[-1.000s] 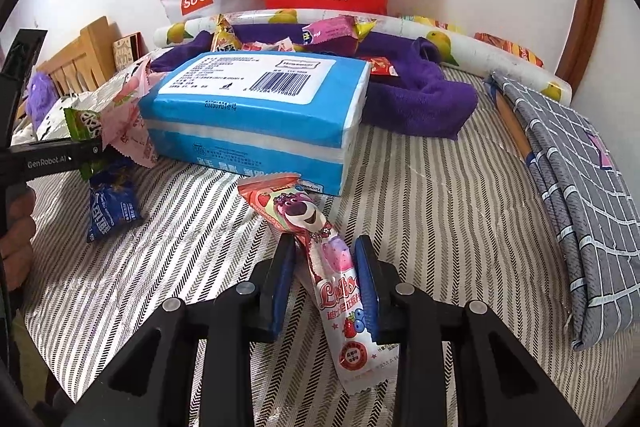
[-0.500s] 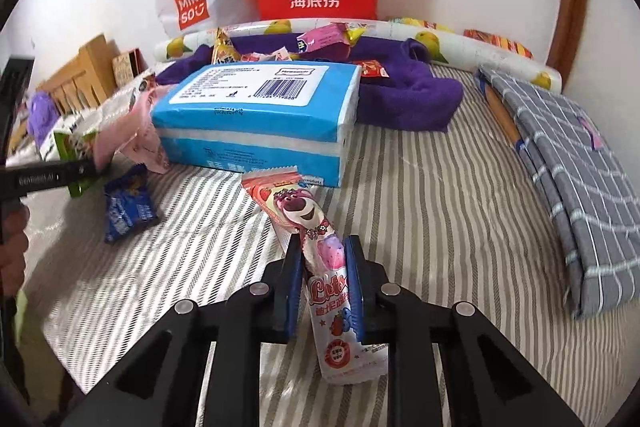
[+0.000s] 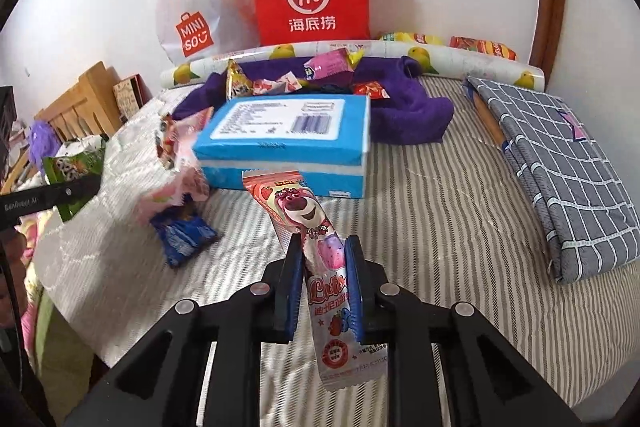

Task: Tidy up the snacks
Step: 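Carry the candy stick and green bag over the purple towel with both tools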

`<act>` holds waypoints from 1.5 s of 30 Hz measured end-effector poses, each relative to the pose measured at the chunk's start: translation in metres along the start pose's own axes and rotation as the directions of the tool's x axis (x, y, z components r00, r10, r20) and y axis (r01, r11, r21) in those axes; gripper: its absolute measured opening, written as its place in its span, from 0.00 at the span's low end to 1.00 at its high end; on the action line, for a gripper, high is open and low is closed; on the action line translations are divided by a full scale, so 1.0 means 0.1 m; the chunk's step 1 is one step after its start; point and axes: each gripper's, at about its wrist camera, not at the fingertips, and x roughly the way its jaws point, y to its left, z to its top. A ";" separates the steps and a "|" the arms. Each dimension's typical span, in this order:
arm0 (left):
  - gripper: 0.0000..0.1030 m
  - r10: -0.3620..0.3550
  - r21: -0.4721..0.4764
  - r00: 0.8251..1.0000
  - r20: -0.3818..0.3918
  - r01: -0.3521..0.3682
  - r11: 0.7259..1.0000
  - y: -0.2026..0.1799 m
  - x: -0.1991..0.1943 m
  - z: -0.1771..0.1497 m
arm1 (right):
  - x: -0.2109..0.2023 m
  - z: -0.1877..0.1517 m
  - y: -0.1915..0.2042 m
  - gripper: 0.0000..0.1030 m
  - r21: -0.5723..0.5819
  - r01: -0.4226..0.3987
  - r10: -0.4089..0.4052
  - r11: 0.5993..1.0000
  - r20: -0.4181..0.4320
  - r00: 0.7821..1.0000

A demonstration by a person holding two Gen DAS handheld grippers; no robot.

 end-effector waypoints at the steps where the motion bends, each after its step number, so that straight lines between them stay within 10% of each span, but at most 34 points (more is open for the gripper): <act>1: 0.41 -0.011 0.010 1.000 0.004 0.011 1.000 -0.05 -0.03 0.02 | -0.05 0.02 0.02 0.19 0.009 -0.002 0.002 1.000 0.002 1.000; 15: 0.41 -0.184 0.095 0.983 -0.002 0.183 0.978 -0.70 -0.11 0.38 | -0.38 0.44 -0.07 0.19 0.093 -0.019 0.019 0.996 0.008 1.000; 45: 0.41 -0.146 0.100 0.989 -0.004 0.146 0.984 -0.80 0.47 1.30 | 0.28 1.55 -0.30 0.20 0.122 -0.109 0.103 0.986 0.059 0.993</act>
